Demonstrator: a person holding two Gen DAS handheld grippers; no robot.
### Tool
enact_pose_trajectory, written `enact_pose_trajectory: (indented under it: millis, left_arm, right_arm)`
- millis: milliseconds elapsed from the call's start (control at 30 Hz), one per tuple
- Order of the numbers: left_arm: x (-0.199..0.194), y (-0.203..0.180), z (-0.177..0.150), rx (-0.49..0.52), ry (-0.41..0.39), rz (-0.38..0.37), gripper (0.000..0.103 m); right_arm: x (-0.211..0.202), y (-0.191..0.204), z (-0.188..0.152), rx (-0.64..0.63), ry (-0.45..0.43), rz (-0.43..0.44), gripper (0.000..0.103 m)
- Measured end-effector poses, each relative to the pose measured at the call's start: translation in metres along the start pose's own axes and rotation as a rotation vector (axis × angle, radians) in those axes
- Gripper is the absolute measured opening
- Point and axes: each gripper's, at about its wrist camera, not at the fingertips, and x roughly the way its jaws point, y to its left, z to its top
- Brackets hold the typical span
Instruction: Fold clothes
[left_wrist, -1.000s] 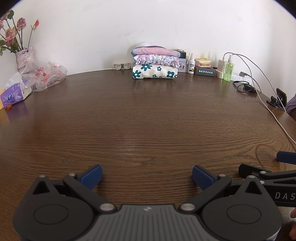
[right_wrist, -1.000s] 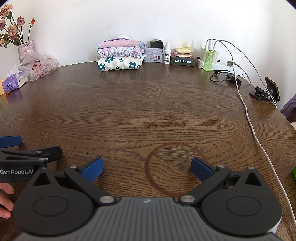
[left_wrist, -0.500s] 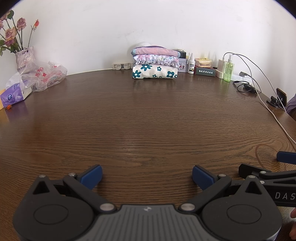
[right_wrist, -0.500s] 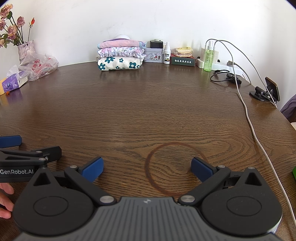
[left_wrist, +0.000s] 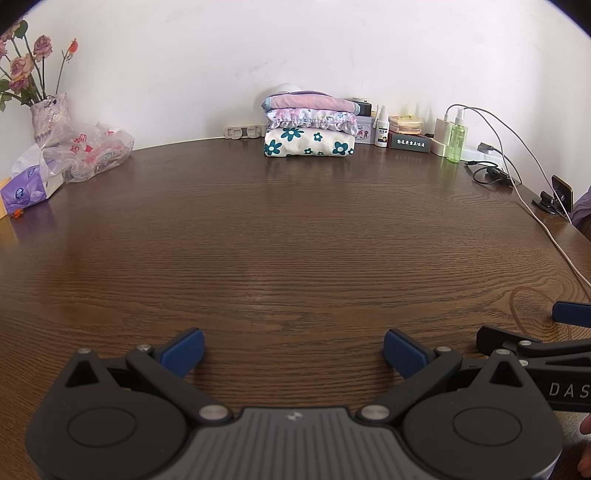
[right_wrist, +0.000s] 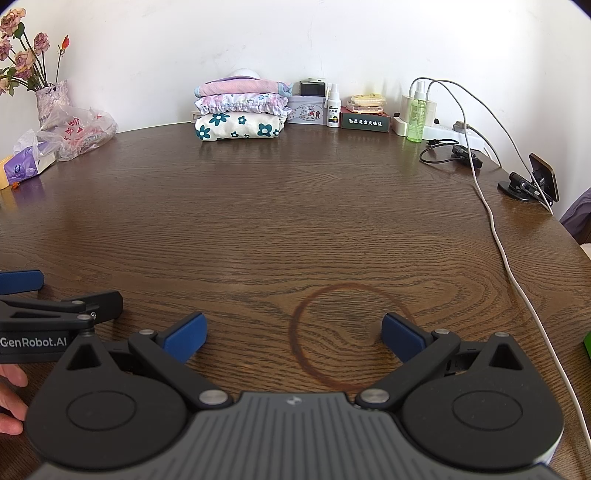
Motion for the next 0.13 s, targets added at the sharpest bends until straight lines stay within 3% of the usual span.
enact_pose_trajectory:
  millis: [133]
  left_arm:
    - [0.0000, 0.0000, -0.0001, 0.000, 0.000, 0.000, 0.103]
  right_arm:
    - [-0.0001, 0.0001, 0.0000, 0.000, 0.000, 0.000, 0.102]
